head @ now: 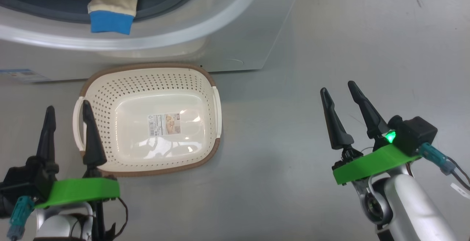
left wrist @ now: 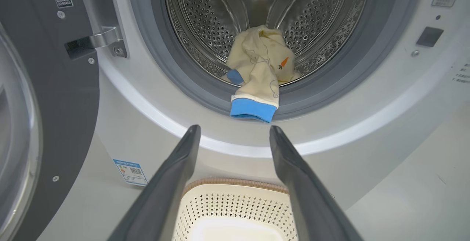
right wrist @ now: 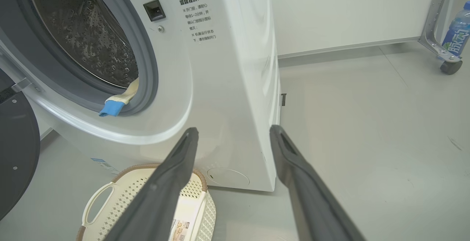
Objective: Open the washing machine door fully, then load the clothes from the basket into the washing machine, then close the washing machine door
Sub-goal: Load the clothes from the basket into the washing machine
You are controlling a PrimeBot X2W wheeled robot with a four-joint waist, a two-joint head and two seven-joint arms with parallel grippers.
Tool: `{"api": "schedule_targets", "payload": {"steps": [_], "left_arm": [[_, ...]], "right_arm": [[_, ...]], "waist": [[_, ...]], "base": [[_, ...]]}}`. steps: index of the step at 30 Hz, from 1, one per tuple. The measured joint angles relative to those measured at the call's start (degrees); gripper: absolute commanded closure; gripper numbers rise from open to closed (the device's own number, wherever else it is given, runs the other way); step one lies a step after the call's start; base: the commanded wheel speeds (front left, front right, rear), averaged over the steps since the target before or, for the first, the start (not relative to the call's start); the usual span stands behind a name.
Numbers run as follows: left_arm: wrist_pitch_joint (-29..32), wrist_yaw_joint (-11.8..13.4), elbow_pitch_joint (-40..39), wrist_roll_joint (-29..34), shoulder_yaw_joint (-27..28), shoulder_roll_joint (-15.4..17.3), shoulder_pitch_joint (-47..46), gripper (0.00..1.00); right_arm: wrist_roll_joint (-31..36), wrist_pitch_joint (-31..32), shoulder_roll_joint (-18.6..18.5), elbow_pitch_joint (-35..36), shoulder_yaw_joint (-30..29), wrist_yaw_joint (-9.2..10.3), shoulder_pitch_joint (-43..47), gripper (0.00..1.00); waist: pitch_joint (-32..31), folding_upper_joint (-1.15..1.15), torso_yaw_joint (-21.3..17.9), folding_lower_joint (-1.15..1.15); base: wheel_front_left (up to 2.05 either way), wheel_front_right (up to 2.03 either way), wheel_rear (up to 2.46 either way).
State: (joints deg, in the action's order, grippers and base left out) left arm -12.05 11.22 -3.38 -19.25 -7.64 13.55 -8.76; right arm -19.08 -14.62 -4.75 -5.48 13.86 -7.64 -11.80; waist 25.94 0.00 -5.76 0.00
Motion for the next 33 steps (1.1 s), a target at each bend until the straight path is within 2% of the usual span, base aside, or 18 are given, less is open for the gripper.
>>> {"api": "schedule_targets", "payload": {"steps": [16, 22, 33], "left_arm": [[1.57, 0.94, -0.78, -0.53, 0.03, 0.16, 0.68, 0.0], [3.44, 0.82, 1.34, -0.99, -0.01, 0.83, -4.46, 0.0], [7.51, -2.49, 8.12, -1.66, -0.87, 2.72, -16.77, 0.0]], "right_arm": [[0.0, 0.0, -0.2, 0.02, -0.04, 0.0, 0.0, 0.0], [0.0, 0.0, -0.19, 0.01, 0.01, 0.0, -0.08, 0.0], [0.0, 0.0, -0.15, -0.05, 0.69, 0.0, -0.48, 0.0]], "waist": [[1.26, 0.0, -0.21, 0.0], [2.1, 0.0, -0.05, 0.01], [3.34, 0.0, -1.16, 0.01]], "base": [[0.0, 0.0, 0.0], [0.0, 0.0, 0.0], [0.0, 0.0, 0.0]]}}
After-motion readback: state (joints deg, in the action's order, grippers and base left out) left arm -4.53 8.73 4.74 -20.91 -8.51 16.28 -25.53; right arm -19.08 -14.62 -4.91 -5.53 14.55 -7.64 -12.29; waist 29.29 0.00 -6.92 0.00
